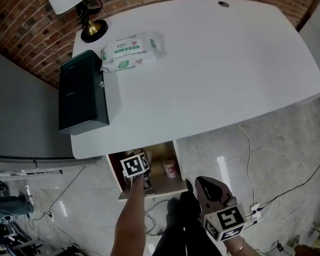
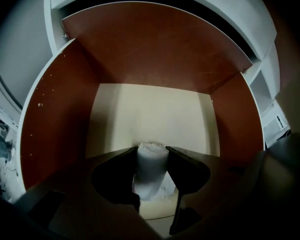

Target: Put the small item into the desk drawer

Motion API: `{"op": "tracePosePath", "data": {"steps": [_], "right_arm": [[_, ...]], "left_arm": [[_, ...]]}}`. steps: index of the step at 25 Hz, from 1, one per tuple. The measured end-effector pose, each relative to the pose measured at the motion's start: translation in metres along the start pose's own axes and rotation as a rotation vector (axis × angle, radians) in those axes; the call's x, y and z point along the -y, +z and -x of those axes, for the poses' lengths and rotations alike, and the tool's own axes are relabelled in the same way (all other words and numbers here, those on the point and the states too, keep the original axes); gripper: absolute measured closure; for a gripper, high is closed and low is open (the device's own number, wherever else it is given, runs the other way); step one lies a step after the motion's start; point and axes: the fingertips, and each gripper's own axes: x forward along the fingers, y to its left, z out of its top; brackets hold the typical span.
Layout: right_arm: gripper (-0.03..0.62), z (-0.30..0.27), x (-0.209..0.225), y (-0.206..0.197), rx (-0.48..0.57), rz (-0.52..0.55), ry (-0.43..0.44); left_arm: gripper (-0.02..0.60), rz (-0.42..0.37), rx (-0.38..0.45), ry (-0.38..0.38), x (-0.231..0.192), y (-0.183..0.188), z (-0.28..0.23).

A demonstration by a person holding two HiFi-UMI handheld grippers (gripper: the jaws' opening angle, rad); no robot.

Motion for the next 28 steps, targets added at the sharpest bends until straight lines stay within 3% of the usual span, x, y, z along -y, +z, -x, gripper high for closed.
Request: {"op": "tracePosePath", "data": {"steps": [10,14,23,28], "right_arm": [[0.585,-0.004,0.008,-0.004,0.021,0.004,0.005],[0.585,-0.004,0.006,0.002,0.034,0.007,0.010],[0.585,0.008,-0.019,0.024,0.049,0.032,0.025],[0.585,0.022,-0.040,0.044,0.121,0.048,0.035]], "left_arm": [[0.368,-0.004,-0.017,0.024,0.000,0.000,-0.009],[0.290,-0.019,0.001,0.002,0.006,0.002,-0.004],[0.273,-0.066,0.163,-0.068,0.013,0.026,0.075],[0.295,-0.106,0.261,-0.097,0.013,0.034,0.140]]}}
